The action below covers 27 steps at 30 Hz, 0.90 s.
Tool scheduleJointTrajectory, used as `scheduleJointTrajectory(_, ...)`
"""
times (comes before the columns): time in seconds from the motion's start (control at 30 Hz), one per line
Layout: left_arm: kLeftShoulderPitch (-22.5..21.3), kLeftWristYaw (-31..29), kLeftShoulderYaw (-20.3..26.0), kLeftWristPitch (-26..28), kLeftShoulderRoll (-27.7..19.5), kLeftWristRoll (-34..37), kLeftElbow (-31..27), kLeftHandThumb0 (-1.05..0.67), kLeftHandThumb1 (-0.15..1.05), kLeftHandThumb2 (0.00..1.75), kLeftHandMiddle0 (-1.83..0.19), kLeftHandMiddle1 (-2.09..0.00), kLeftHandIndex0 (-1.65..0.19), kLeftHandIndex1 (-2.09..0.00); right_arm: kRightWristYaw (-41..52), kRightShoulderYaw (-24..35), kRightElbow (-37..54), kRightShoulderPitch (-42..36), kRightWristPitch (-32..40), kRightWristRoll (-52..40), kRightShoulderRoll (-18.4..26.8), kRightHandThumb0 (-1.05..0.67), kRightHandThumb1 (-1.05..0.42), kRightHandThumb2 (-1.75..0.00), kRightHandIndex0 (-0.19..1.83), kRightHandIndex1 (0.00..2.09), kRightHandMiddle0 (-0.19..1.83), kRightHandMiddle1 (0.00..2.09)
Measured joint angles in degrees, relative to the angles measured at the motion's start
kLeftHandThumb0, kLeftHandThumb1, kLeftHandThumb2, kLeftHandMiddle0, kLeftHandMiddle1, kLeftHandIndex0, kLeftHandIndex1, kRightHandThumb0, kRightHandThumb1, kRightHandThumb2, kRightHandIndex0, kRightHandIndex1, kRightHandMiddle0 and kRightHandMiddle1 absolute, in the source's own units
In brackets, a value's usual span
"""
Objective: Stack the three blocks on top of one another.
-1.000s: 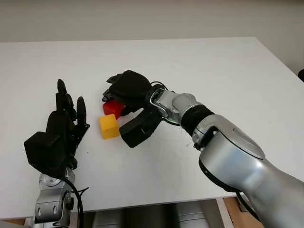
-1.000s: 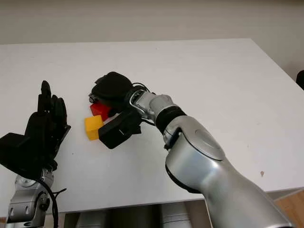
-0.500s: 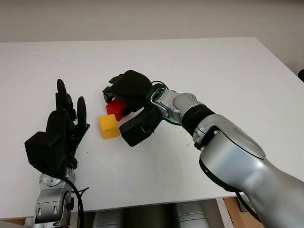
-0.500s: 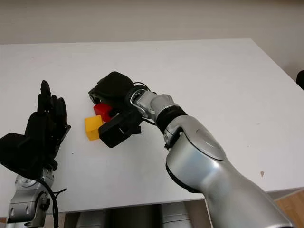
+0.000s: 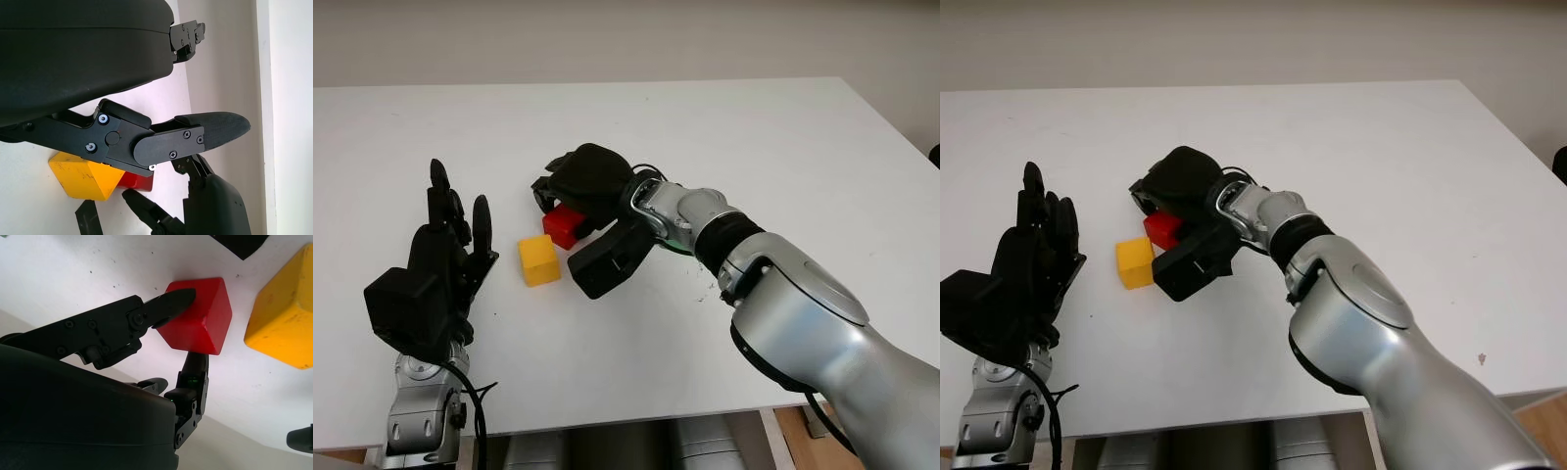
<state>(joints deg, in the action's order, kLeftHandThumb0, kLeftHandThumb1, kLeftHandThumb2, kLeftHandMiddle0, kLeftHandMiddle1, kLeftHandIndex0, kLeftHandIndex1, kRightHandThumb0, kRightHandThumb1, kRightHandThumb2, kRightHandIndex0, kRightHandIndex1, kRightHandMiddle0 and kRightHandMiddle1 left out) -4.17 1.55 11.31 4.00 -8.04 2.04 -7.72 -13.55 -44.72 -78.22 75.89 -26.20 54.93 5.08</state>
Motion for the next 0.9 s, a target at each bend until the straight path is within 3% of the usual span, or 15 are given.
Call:
scheduleJointTrajectory(0.3,-0.6,-0.4,0.0,0.0,0.0,0.5,0.6,-0.75,1.05,0.59,0.19,0.0,0.19,0.0,8.9,6.2,0.2,0.4,-3.9,-7.2,5.2,-0.35,-0.93,-0.06,0.33,0.03,0.45,1.18)
scheduleJointTrajectory(0.53,-0.8,-0.5,0.0,-0.2,0.0,0.5,1.2,-0.75,1.05,0.57,0.19,0.0,0.19,0.0,16.5,11.2,2.4,2.0,-9.7,-13.0,10.0,-0.36,-0.93,-0.06,0.32,0.05,0.4,1.4)
scheduleJointTrajectory(0.7,-0.9,-0.5,-0.1,-0.2,0.0,0.6,1.2,-0.74,1.05,0.58,0.19,0.0,0.19,0.0,26.4,16.3,3.3,2.5,-11.1,-19.5,11.5,-0.34,-0.92,-0.05,0.32,0.05,0.42,1.47)
scheduleJointTrajectory(0.9,-0.9,-0.4,-0.5,0.0,0.3,0.9,1.2,-0.76,1.05,0.57,0.19,0.0,0.19,0.0,34.0,18.2,4.2,2.4,-11.9,-22.2,12.5,-0.35,-0.92,-0.06,0.3,0.04,0.38,1.53)
